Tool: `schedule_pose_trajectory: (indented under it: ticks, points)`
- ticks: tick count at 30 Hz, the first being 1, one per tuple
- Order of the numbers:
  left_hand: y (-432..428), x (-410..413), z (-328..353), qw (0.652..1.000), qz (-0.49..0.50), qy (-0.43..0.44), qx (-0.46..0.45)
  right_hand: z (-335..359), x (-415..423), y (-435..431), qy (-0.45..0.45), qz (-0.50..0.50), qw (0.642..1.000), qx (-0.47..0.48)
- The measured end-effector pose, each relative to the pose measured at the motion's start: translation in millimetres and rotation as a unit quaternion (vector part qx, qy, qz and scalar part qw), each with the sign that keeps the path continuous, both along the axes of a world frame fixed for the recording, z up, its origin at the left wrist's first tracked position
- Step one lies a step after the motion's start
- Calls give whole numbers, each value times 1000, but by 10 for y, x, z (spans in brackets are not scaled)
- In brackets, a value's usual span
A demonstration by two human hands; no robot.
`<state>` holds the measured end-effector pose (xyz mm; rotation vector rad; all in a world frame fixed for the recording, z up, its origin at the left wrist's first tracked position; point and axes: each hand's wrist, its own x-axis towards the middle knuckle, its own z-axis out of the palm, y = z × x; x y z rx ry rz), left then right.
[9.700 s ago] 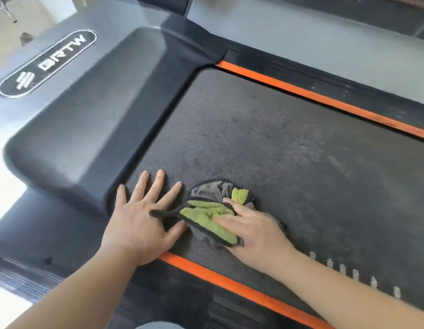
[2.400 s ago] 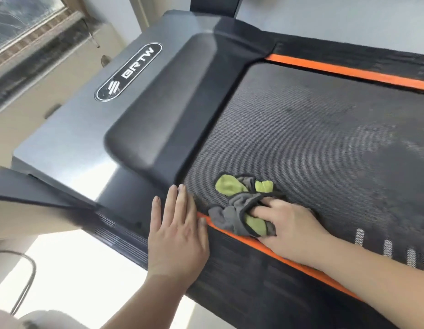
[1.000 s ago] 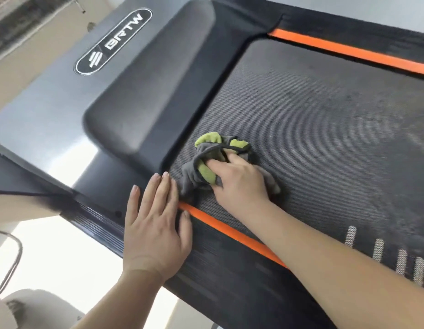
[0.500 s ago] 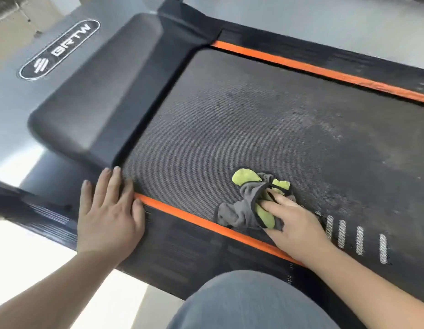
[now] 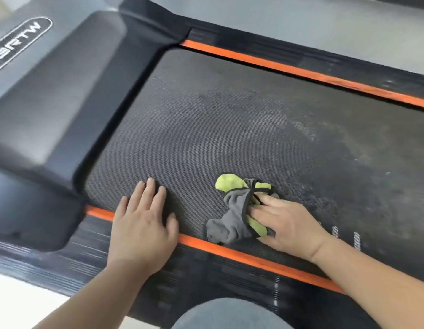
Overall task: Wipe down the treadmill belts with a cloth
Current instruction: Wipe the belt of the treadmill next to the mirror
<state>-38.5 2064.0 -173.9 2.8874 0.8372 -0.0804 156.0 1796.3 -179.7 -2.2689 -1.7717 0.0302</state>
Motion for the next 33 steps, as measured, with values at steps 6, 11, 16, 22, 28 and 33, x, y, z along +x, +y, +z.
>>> schedule_pose_trajectory:
  ticks: [6, 11, 16, 22, 28, 33]
  points:
    - [-22, 16, -4, 1000, 9, -11, -10, -28, 418, 46, -16, -6, 999, -36]
    - [-29, 19, 38, 1000, 18, -7, -16, 82, 760, 537, 86, -386, 918, -17]
    - [-20, 26, 35, 1000, 14, -3, -11, 11, -337, 1082, 49, -371, 926, 40]
    - [-6, 25, 23, 1000, 5, -3, -2, 7, -44, 622, 138, 2, 990, 36]
    - [-11, 30, 30, 1000, 12, -6, -8, -33, -139, 1068, 141, -388, 908, 73]
    - [23, 15, 40, 1000, -8, 16, -21, 152, -596, 912, 276, -73, 958, 35]
